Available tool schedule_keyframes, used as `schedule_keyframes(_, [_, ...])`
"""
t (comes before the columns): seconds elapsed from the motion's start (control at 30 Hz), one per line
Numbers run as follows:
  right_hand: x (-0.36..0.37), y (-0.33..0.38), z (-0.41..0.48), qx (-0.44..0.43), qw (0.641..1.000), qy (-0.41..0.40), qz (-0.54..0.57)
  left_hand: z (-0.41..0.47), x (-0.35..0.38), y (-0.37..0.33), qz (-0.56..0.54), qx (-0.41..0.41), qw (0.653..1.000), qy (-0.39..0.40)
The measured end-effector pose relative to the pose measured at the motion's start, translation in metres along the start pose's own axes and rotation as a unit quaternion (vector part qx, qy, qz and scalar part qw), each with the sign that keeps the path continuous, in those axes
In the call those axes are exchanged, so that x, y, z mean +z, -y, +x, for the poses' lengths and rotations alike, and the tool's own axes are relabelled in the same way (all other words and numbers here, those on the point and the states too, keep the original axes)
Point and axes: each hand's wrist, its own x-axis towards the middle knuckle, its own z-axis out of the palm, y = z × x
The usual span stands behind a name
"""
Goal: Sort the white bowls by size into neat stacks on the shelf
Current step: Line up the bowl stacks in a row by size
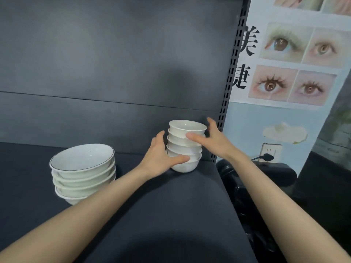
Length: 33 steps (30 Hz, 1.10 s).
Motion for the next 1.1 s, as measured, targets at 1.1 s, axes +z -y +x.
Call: schedule_keyframes(1.1, [0.003,0.002,-0.04,-0.04,0.977,-0.006,0.21,-0.028,0.031,-0.01,-0.146,0.017,0.988,-0.055])
